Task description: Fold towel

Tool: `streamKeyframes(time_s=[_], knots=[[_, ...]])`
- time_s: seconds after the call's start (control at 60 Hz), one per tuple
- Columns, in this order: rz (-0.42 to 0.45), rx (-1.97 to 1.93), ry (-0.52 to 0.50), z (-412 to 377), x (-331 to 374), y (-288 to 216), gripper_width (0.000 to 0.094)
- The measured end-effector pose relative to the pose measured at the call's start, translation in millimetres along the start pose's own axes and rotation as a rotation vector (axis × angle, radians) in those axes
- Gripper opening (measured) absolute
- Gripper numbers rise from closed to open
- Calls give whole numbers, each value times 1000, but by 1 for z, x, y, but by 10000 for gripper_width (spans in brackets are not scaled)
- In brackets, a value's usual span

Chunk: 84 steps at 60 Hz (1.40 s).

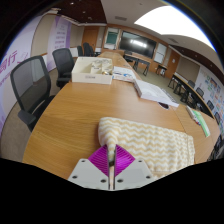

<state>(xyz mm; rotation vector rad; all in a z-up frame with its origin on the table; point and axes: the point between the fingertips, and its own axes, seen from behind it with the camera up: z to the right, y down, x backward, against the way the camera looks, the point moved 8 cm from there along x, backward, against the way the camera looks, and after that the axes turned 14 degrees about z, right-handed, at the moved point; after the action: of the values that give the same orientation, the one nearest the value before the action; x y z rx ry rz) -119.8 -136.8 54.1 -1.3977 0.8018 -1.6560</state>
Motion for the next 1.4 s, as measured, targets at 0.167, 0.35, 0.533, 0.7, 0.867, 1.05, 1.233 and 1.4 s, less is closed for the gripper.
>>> streamKeyframes(time_s=[0.167, 0.35, 0.533, 0.7, 0.867, 1.05, 1.233, 1.4], knots=[[79, -135, -214, -27, 38, -53, 39], [196, -324, -332, 8, 79, -120, 39], [146, -254, -181, 98, 36, -74, 55], [11, -177, -55, 169, 6, -6, 431], [36, -182, 10, 212, 30, -12, 850], [69, -174, 5, 203, 86, -35, 853], [131, -140, -30, 169, 174, -55, 850], [173, -120, -34, 144, 272, -54, 851]])
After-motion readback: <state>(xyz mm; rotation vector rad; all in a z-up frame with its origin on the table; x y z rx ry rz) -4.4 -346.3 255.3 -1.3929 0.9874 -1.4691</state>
